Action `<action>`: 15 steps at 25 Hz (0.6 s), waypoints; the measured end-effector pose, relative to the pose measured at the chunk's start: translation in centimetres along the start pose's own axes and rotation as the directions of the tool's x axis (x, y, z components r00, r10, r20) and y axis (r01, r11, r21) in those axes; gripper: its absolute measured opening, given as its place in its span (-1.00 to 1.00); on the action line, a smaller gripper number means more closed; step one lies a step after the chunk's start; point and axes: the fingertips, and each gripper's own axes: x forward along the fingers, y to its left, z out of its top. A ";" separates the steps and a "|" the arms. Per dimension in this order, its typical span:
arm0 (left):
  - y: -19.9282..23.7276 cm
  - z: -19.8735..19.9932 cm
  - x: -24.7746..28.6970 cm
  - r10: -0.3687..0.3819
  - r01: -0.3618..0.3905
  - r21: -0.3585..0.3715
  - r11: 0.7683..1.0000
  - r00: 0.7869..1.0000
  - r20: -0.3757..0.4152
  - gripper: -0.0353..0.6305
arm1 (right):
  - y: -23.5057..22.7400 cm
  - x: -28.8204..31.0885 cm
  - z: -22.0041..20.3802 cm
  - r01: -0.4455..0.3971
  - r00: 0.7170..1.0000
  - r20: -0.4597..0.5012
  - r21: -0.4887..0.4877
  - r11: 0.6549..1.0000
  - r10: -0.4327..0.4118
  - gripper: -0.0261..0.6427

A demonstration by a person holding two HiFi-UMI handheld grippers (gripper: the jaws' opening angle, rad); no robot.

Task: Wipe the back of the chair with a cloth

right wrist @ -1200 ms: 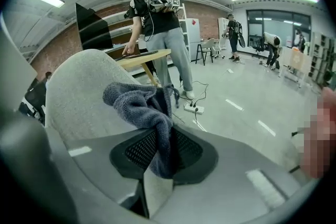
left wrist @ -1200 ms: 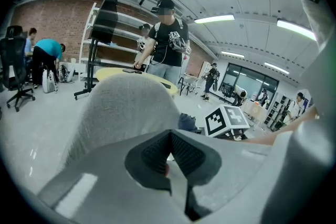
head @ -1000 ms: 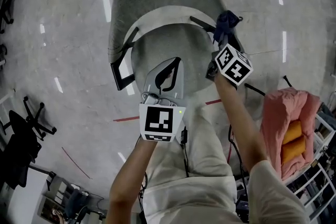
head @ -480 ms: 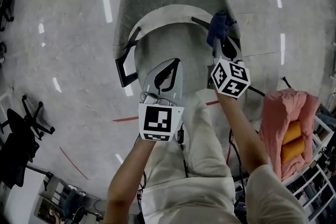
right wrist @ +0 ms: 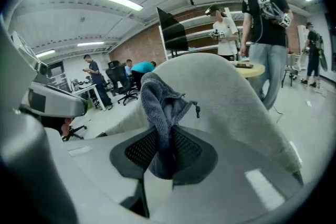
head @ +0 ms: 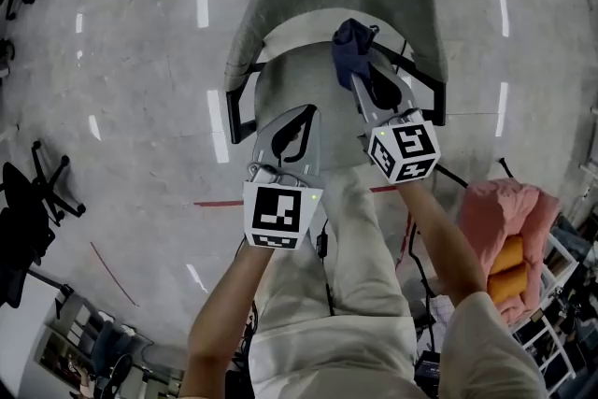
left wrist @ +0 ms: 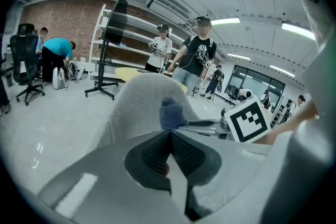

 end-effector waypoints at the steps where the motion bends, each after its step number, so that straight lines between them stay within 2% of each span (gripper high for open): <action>1: 0.5 -0.3 -0.2 0.009 -0.009 -0.002 1.000 1.000 -0.002 -0.89 | 1.0 0.5 0.0 -0.044 0.999 -0.007 -0.012 0.999 0.044 -0.62; 4: 1.9 -1.1 -1.0 0.047 -0.047 -0.014 0.999 0.999 -0.011 -0.89 | 3.9 2.1 -0.2 -0.196 0.980 -0.044 -0.032 0.980 0.195 -0.62; 8: 3.6 -1.7 -1.9 0.084 -0.084 -0.032 0.996 0.996 -0.013 -0.89 | 7.5 3.5 -0.8 -0.348 0.936 -0.102 -0.121 0.930 0.337 -0.62; 10: 4.3 -2.1 -2.2 0.109 -0.109 -0.045 0.993 0.994 -0.012 -0.89 | 9.1 4.2 -1.6 -0.423 0.904 -0.142 -0.166 0.891 0.403 -0.62; 15: 5.8 -2.6 -2.4 0.162 -0.163 -0.074 0.984 0.987 -0.014 -0.89 | 12.2 5.7 -4.0 -0.601 0.796 -0.259 -0.233 0.764 0.547 -0.62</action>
